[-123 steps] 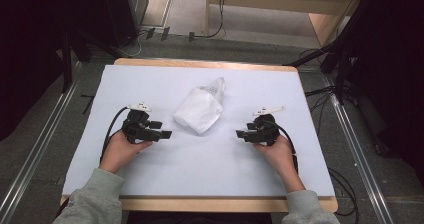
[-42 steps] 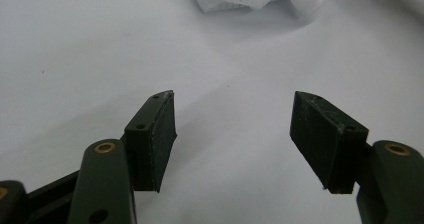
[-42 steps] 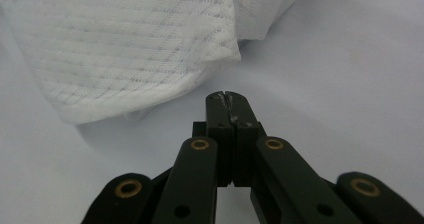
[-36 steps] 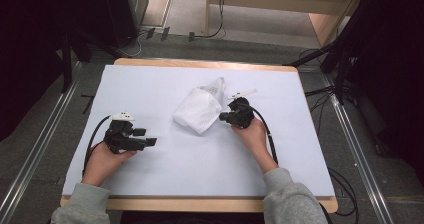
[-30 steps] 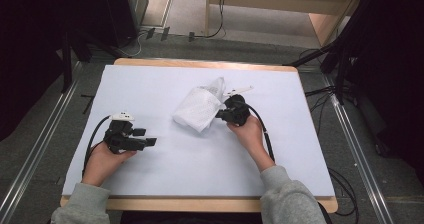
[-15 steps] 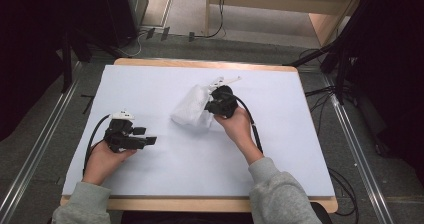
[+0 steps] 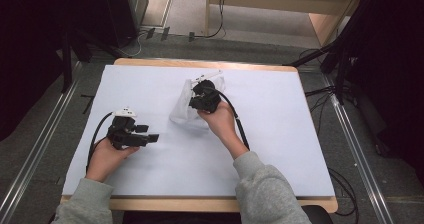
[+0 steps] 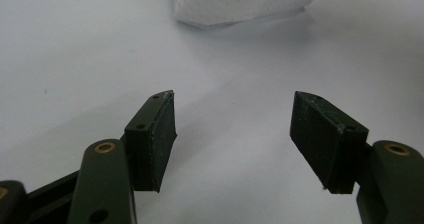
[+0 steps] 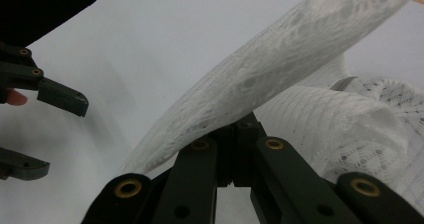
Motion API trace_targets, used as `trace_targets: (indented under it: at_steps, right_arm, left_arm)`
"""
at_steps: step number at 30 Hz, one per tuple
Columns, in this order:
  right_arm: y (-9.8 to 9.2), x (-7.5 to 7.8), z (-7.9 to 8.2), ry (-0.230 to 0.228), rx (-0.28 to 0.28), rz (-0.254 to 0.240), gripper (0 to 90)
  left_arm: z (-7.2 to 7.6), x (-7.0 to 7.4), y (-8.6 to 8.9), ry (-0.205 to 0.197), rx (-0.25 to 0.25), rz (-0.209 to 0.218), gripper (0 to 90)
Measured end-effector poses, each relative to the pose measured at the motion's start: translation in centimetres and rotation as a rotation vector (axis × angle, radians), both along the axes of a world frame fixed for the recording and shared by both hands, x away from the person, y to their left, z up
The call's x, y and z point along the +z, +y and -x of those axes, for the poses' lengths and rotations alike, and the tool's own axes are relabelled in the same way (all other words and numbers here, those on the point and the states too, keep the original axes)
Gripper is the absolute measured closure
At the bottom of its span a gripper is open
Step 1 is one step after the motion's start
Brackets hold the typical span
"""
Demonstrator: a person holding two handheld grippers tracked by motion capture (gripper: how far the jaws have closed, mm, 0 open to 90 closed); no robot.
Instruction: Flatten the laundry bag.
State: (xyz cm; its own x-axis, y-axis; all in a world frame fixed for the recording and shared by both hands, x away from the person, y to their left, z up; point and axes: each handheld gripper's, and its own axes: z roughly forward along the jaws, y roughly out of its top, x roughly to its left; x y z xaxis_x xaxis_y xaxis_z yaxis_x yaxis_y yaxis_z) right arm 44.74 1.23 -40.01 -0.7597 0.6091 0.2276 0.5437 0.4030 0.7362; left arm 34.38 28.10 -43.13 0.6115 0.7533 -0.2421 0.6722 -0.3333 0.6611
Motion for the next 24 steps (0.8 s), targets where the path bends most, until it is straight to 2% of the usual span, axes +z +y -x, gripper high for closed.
trace_targets:
  at_steps: [5,6,8,12,14,17,19,21,24]
  right_arm:
    - [-0.7,0.6,0.4,-0.012,-0.008,0.01,90.0]
    - [-0.9,0.7,0.4,-0.016,-0.008,0.008,90.0]
    - [-1.2,0.8,0.5,-0.012,-0.019,0.004,90.0]
    - [-1.5,0.8,0.6,-0.015,-0.024,0.008,90.0]
    - [-1.8,1.0,0.7,-0.013,-0.03,0.011,90.0]
    - [-2.0,1.1,0.7,-0.015,-0.037,0.013,90.0]
    - [-2.1,1.3,0.8,-0.011,-0.04,0.01,90.0]
    - [-2.1,1.3,0.8,-0.013,-0.039,0.01,90.0]
    - [-2.2,1.3,1.0,-0.01,-0.044,0.01,90.0]
  left_arm:
    - [-1.3,0.1,-0.9,-0.024,0.016,0.002,36.0]
    - [-2.0,0.2,-1.5,-0.036,0.004,0.018,36.0]
    - [-2.3,0.3,-1.8,-0.042,-0.004,0.019,35.8]
    - [-2.9,0.6,-3.0,-0.074,-0.035,0.004,34.2]
    - [-3.5,0.8,-3.6,-0.094,-0.043,0.037,30.8]
    - [-4.0,0.9,-4.4,-0.099,-0.061,0.028,28.0]
    - [-4.7,0.9,-5.3,-0.118,-0.075,0.009,27.3]
    - [-5.0,0.9,-5.5,-0.117,-0.084,0.005,27.3]
    - [-5.8,0.6,-6.4,-0.103,-0.1,0.031,26.7]
